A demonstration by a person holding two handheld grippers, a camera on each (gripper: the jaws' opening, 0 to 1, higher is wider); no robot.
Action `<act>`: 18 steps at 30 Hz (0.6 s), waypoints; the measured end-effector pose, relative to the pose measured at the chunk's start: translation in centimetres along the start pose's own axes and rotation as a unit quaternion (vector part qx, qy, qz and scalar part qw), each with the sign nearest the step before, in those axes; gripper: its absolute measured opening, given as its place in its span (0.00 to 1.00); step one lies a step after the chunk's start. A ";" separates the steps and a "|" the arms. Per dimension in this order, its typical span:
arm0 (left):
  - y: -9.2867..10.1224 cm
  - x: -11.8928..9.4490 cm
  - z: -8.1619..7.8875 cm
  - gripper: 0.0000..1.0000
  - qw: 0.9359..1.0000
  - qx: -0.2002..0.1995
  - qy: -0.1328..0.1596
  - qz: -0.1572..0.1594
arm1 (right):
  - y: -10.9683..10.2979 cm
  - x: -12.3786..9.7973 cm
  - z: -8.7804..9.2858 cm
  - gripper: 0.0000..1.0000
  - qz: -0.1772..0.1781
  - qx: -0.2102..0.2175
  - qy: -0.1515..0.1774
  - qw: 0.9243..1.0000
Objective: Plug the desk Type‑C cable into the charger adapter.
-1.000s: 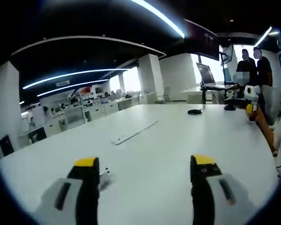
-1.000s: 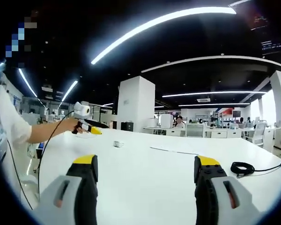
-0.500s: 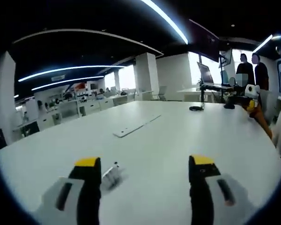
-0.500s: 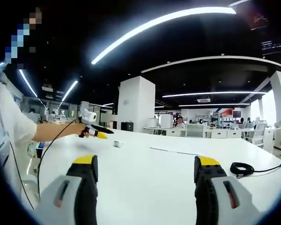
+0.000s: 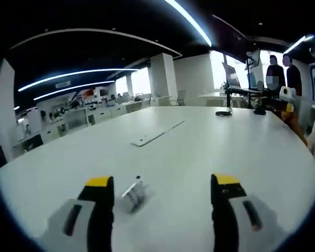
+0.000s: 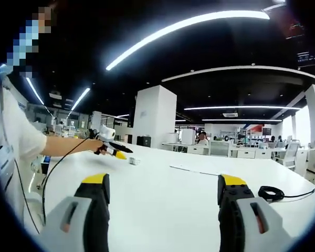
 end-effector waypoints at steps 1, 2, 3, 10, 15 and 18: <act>-0.1 0.0 0.0 0.75 1.000 -0.002 0.000 -0.001 | 0.0 0.0 0.0 0.86 0.000 -0.001 0.000 1.000; -0.2 0.1 0.1 0.75 1.000 -0.005 -0.001 -0.001 | 0.0 0.0 0.0 0.86 0.000 -0.001 0.000 1.000; -0.3 0.1 0.2 0.75 1.000 -0.008 -0.003 -0.002 | 0.1 0.0 0.0 0.86 0.000 -0.001 -0.001 1.000; -1.1 0.5 0.4 0.73 1.000 -0.005 -0.014 -0.009 | -0.1 -0.1 -0.1 0.86 -0.002 -0.003 0.000 1.000; -1.6 0.8 0.5 0.73 1.000 -0.002 -0.019 -0.020 | -0.2 -0.4 -0.3 0.86 -0.001 -0.004 0.004 1.000; -2.0 1.0 0.6 0.72 0.999 -0.003 -0.024 -0.024 | -0.2 -0.5 -0.4 0.86 -0.001 -0.005 0.007 1.000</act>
Point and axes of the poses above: the point that each gripper's makers call its tool centre point, and the gripper's own axes: x roughly forward along the fingers, y roughly to its right, z roughly out of its underside, the point moved 9 cm from there along -x, roughly backward along the fingers, and after that the axes turned 2 degrees about y, right-handed, at the moved point
